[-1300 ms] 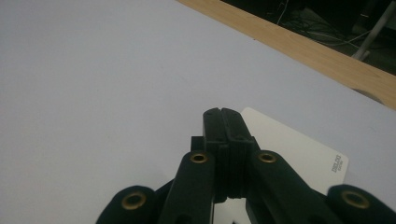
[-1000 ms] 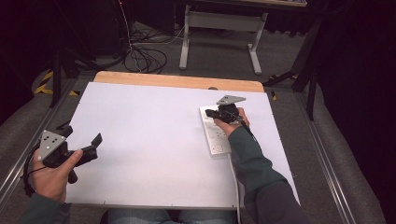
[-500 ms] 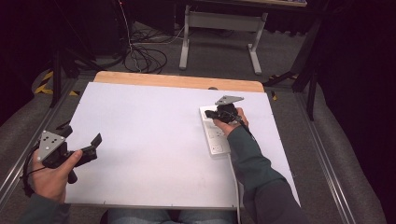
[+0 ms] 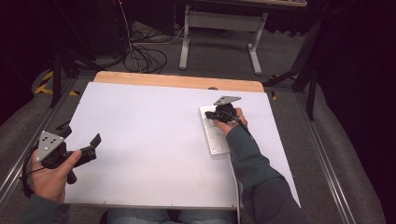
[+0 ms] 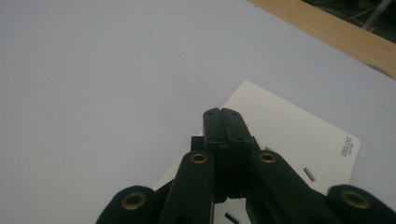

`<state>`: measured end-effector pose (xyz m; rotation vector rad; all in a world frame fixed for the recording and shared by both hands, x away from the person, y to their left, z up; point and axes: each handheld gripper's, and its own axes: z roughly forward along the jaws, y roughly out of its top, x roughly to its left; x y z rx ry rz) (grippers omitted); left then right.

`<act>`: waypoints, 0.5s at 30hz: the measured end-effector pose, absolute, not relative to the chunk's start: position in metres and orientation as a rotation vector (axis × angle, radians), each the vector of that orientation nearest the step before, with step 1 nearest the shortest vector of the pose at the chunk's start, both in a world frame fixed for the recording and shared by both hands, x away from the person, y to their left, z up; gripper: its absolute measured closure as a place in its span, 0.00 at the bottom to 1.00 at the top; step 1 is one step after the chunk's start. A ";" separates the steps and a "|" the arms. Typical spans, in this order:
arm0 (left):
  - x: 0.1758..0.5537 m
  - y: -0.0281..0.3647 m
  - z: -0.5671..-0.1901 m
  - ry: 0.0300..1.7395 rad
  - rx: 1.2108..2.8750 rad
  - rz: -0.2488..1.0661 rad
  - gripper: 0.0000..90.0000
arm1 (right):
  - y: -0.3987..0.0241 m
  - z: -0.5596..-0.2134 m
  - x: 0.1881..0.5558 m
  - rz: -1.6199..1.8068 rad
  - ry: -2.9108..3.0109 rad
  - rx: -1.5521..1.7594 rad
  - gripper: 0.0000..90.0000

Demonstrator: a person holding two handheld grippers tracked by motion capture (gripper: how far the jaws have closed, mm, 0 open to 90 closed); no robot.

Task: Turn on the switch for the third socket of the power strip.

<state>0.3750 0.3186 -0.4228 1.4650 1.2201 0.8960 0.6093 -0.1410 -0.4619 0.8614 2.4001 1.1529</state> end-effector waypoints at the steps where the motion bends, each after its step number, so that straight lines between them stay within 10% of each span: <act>1: 0.375 0.319 -0.423 1.220 1.465 0.898 0.03 | -0.142 -0.462 0.610 1.143 2.405 0.866 1.00; 15: 0.374 0.320 -0.423 1.225 1.461 0.898 0.03 | -0.139 -0.465 0.612 1.136 2.408 0.868 1.00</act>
